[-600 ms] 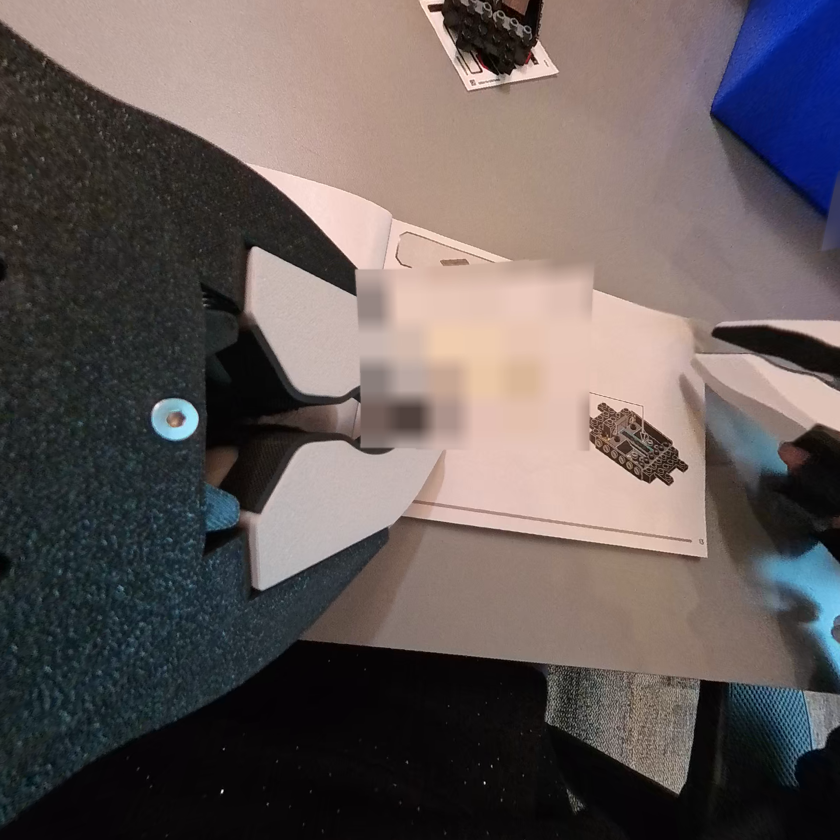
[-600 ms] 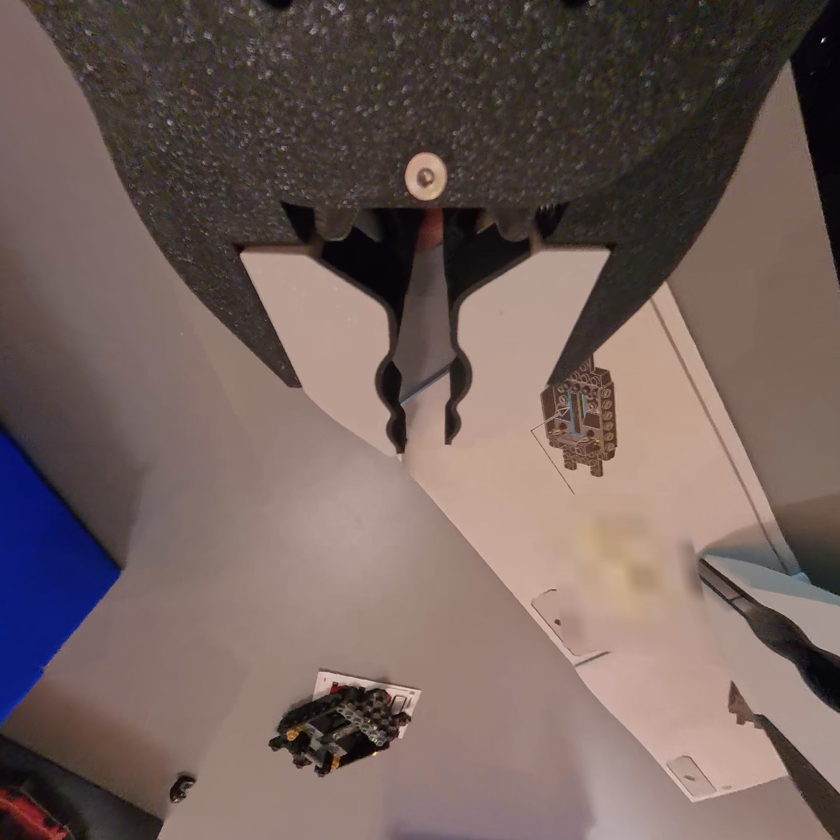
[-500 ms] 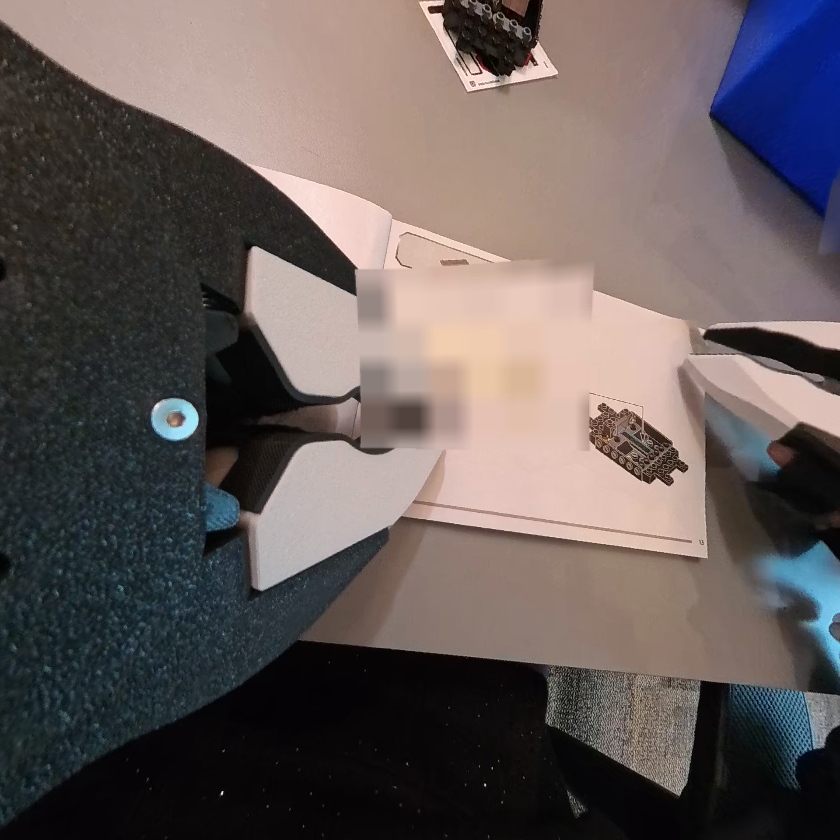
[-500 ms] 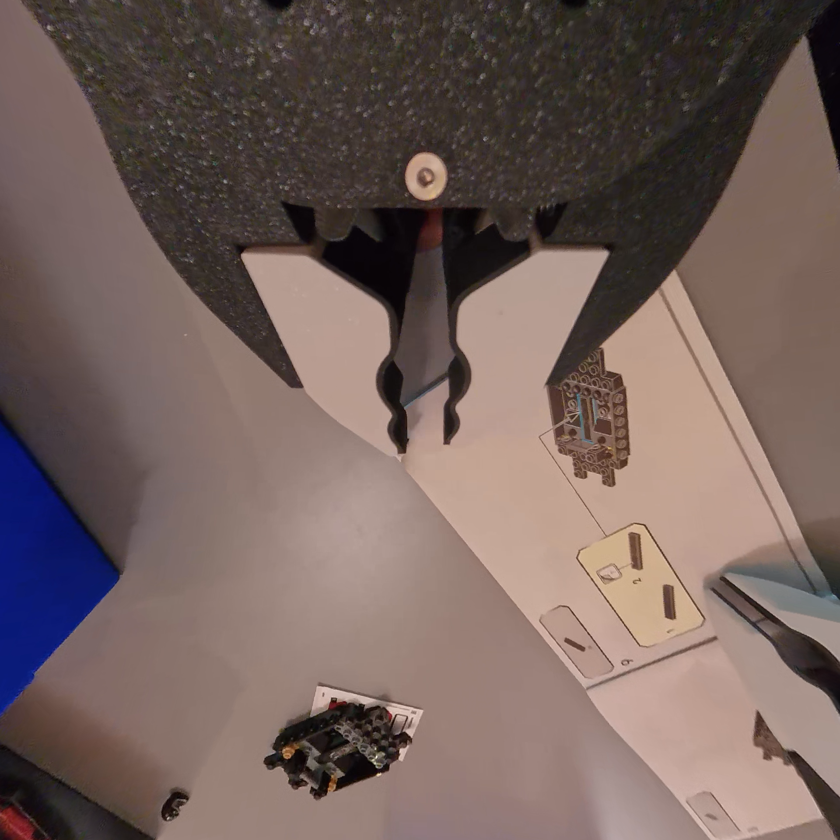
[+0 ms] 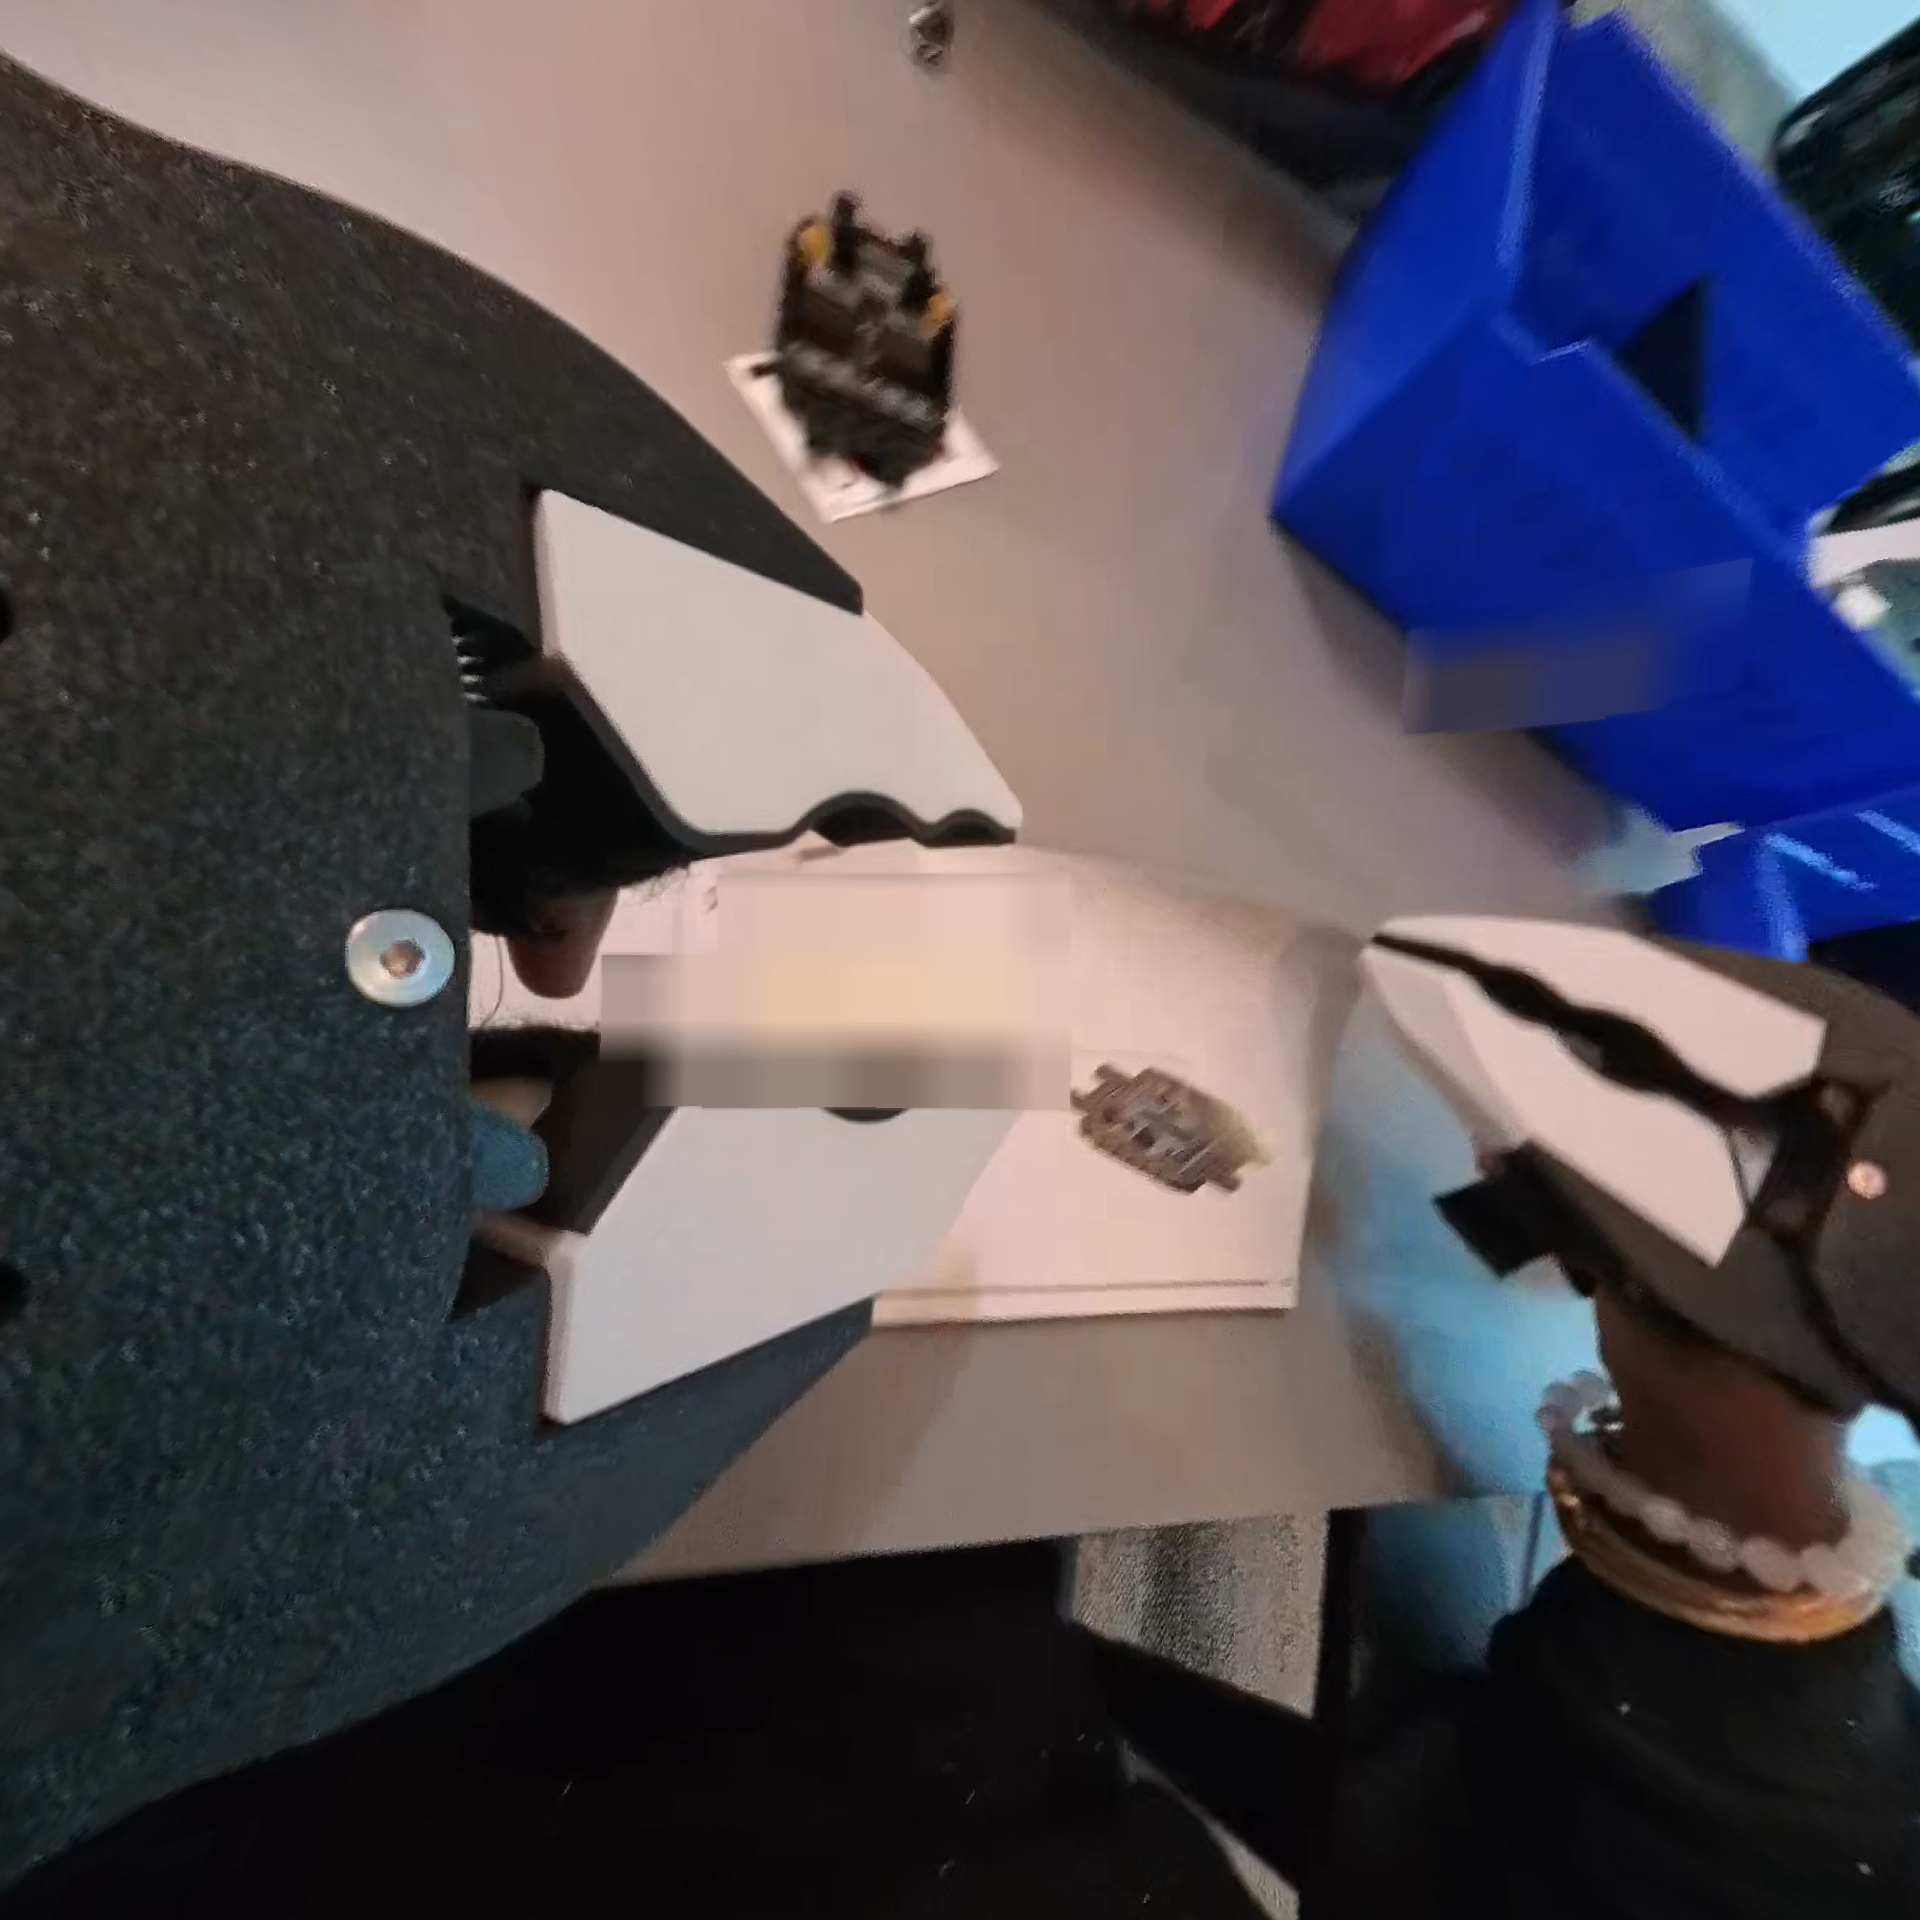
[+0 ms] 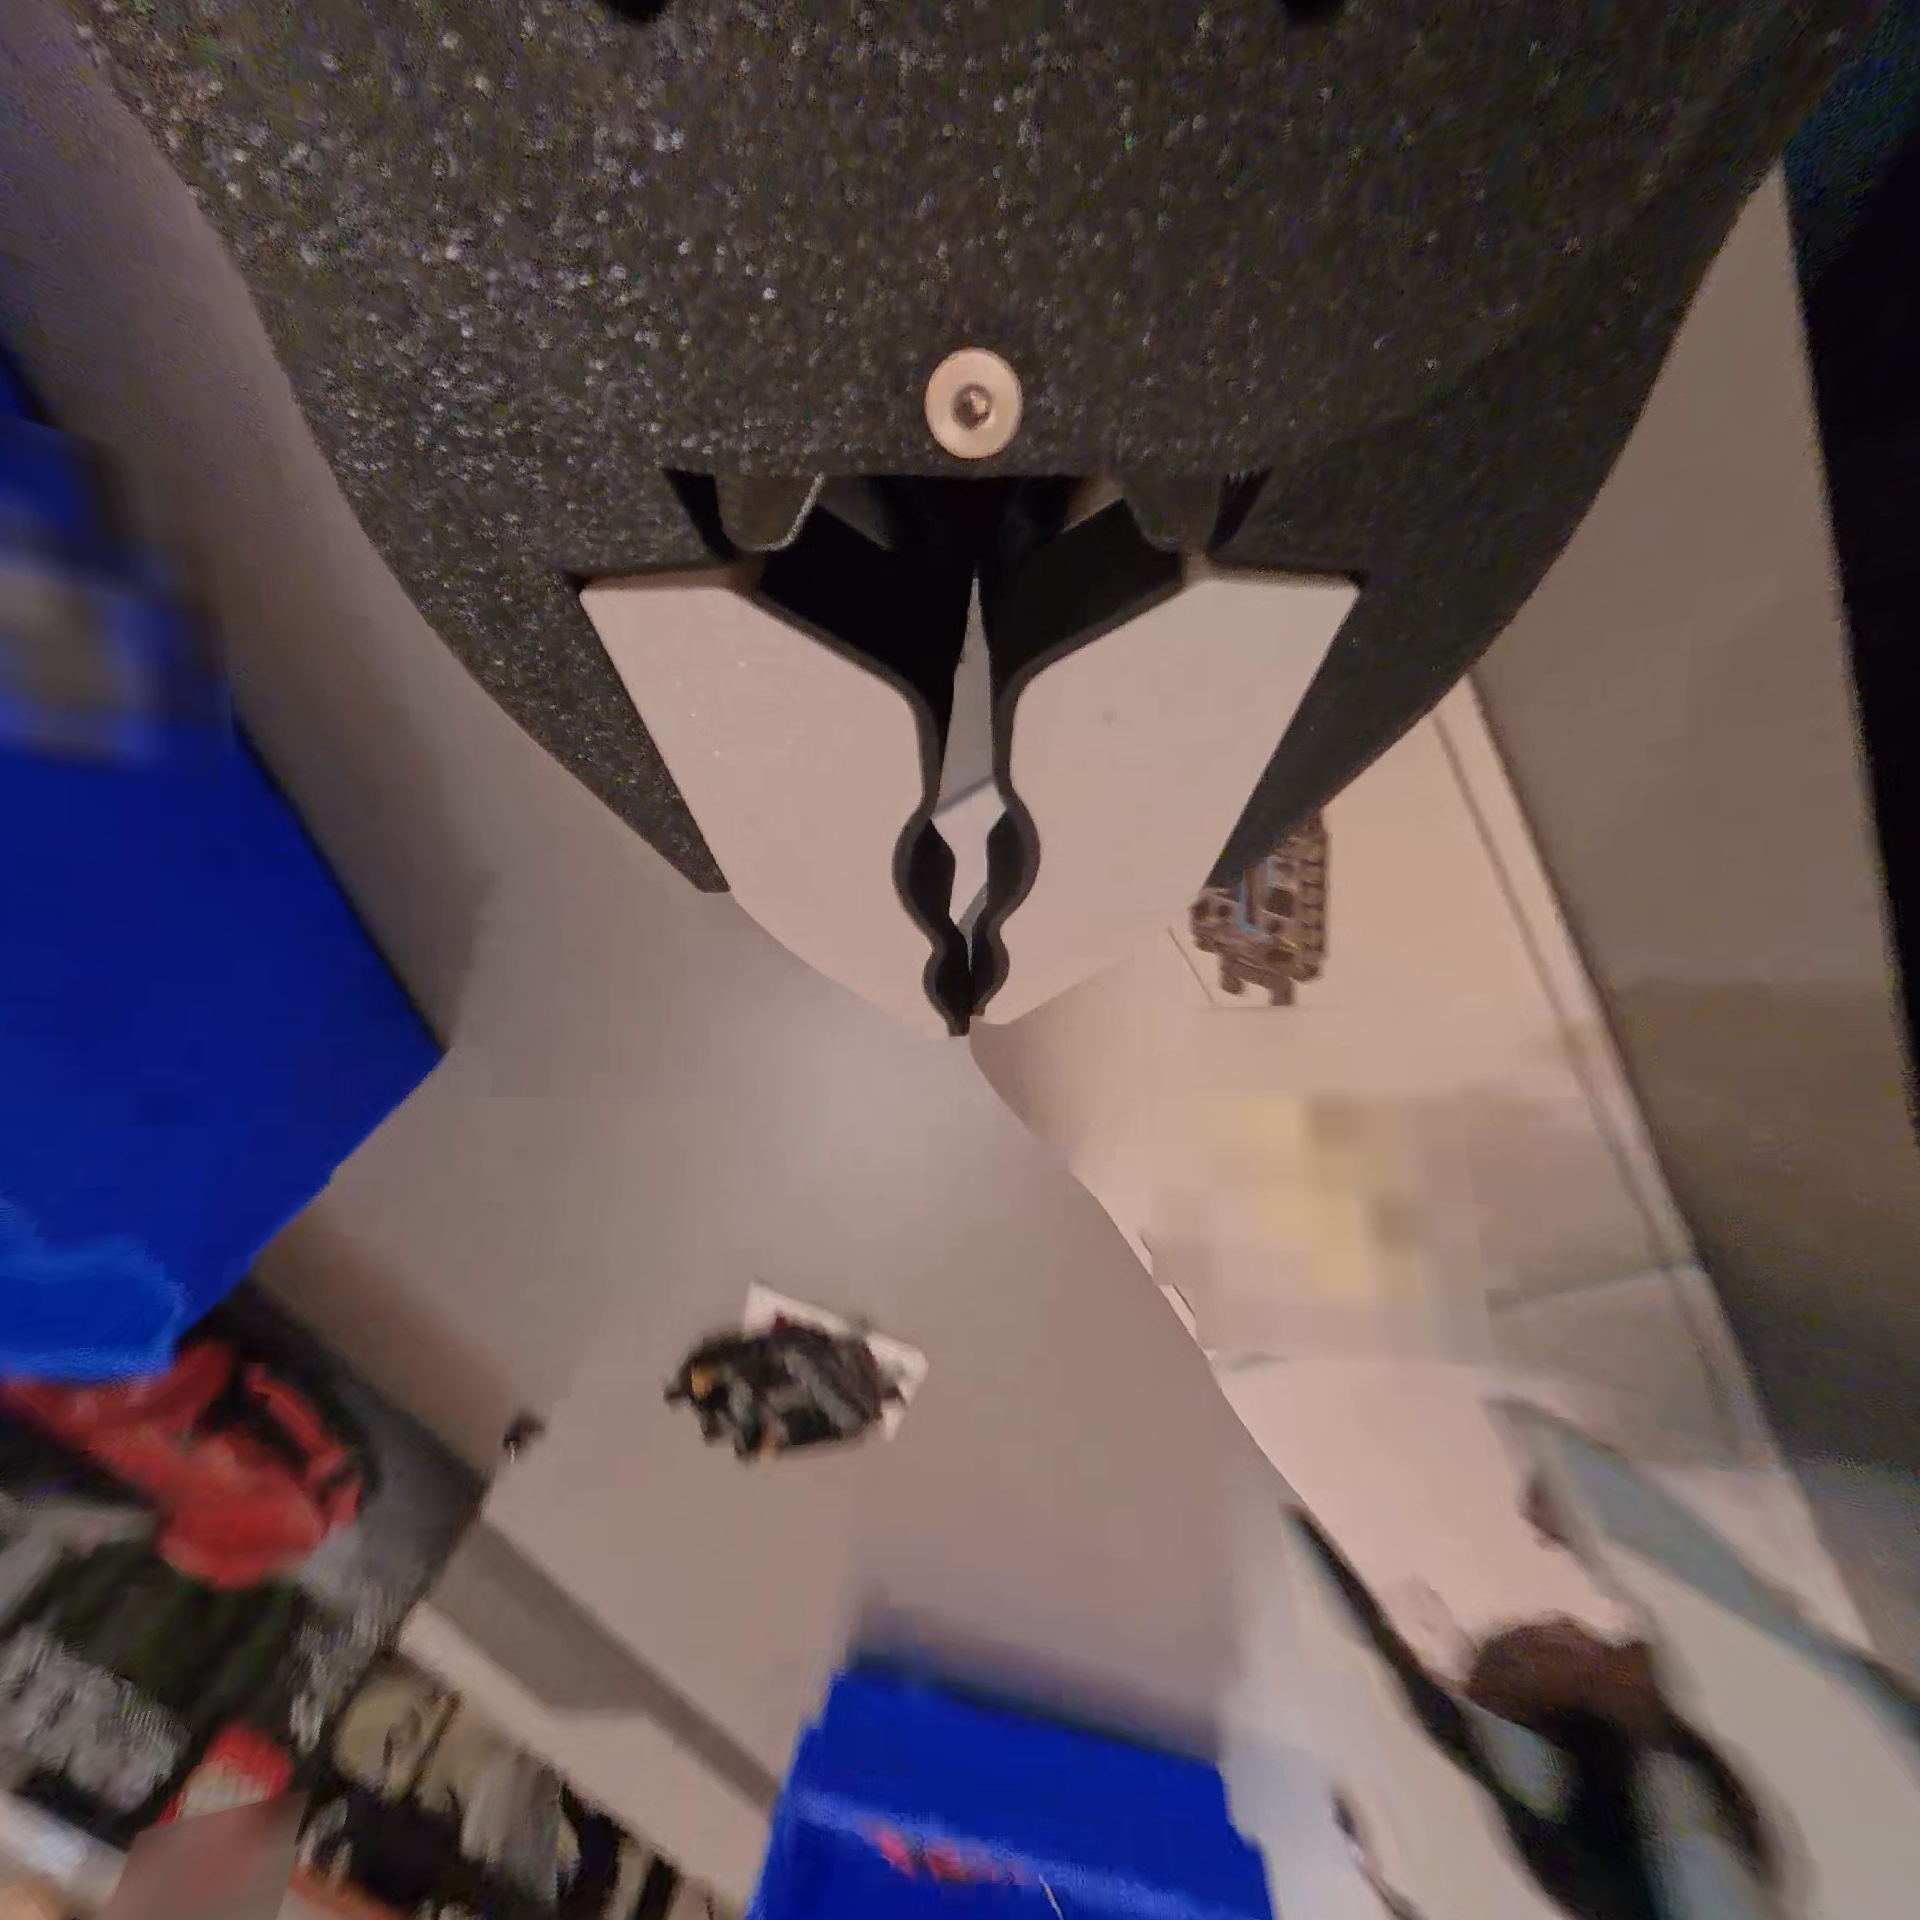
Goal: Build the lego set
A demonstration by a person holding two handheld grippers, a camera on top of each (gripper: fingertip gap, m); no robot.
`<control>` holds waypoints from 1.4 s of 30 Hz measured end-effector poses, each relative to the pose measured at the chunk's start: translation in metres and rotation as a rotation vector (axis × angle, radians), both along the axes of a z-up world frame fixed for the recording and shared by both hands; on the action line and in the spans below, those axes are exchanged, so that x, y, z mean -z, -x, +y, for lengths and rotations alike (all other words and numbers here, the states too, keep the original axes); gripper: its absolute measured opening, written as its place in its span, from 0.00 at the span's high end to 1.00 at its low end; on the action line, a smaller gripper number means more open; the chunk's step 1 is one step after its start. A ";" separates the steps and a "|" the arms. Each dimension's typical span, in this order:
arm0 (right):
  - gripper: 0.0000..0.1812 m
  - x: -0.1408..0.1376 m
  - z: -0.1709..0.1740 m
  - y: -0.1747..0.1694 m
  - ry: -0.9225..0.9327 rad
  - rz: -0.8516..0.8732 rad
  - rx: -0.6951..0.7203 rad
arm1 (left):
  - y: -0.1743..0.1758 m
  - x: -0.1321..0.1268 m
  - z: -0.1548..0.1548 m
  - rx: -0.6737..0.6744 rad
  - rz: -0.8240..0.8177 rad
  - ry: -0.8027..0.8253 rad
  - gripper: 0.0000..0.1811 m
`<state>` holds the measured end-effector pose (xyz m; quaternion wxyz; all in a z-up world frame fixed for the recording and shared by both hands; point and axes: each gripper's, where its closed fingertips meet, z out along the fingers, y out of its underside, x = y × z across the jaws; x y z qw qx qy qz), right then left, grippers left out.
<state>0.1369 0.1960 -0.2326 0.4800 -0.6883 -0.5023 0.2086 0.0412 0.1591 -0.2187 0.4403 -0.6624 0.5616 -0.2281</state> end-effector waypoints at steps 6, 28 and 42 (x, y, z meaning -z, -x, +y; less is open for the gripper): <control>1.00 -0.039 -0.038 0.018 -0.118 0.104 -0.163 | -0.054 -0.007 0.016 0.135 -0.003 -0.147 0.82; 0.90 -0.057 -0.056 0.032 -0.296 0.081 -0.123 | -0.063 -0.022 0.003 0.186 -0.186 -0.123 1.00; 0.84 -0.022 -0.049 0.011 0.045 0.057 -0.132 | -0.059 -0.022 0.007 0.173 -0.171 -0.132 1.00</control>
